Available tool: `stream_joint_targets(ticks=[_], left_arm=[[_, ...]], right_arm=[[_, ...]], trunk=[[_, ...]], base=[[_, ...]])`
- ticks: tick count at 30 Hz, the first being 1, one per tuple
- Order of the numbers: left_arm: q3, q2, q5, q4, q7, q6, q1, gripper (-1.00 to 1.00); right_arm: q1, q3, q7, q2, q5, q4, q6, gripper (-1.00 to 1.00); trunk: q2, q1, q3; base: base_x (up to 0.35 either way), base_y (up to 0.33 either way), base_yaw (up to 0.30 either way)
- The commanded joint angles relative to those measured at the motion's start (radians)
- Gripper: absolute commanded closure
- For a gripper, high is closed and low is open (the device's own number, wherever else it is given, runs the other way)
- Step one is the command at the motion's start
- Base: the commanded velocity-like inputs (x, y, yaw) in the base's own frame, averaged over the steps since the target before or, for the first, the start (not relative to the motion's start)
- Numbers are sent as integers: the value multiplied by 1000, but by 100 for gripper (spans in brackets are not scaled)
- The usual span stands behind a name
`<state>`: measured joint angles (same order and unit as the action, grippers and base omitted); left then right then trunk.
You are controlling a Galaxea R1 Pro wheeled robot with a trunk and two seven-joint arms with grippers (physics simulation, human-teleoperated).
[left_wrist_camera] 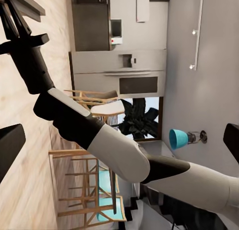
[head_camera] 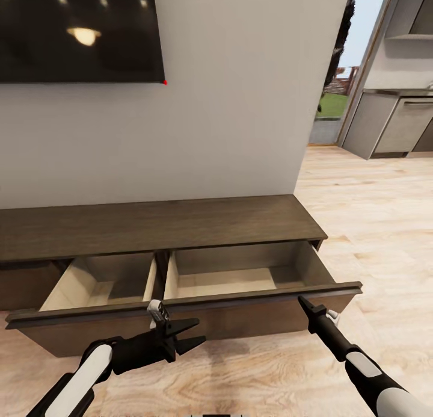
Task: Place each of the two pumpkins and all three candles from the living room inside a cabinet in the living room (use any cabinet), then make sure every cabinet is closed, and position the cauldron so it is next to a table in the living room.
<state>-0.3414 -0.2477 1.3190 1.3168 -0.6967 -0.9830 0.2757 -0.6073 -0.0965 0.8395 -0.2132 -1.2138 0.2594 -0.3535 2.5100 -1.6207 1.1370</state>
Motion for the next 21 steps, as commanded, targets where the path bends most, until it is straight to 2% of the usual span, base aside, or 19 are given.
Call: stream_joint_targets(ticks=[1,8,21], left_arm=[[-1,-1,2,0,-2,-4,0,-100],[-2,-1,2,0,-2,-3,0,-100],[-2,-1,2,1,-2,-3,0,-100]], right_arm=[[-2,-43,10,-1,-36,4,-23,100],[-2,-43,18,-1,-35,4,-21,100],[-2,-42,15,-1,-35,6,-19,100]], trunk=[[0,0,1],[0,0,1],[0,0,1]], base=[[-9,0,0],[-38,0,0],[-112,0,0]])
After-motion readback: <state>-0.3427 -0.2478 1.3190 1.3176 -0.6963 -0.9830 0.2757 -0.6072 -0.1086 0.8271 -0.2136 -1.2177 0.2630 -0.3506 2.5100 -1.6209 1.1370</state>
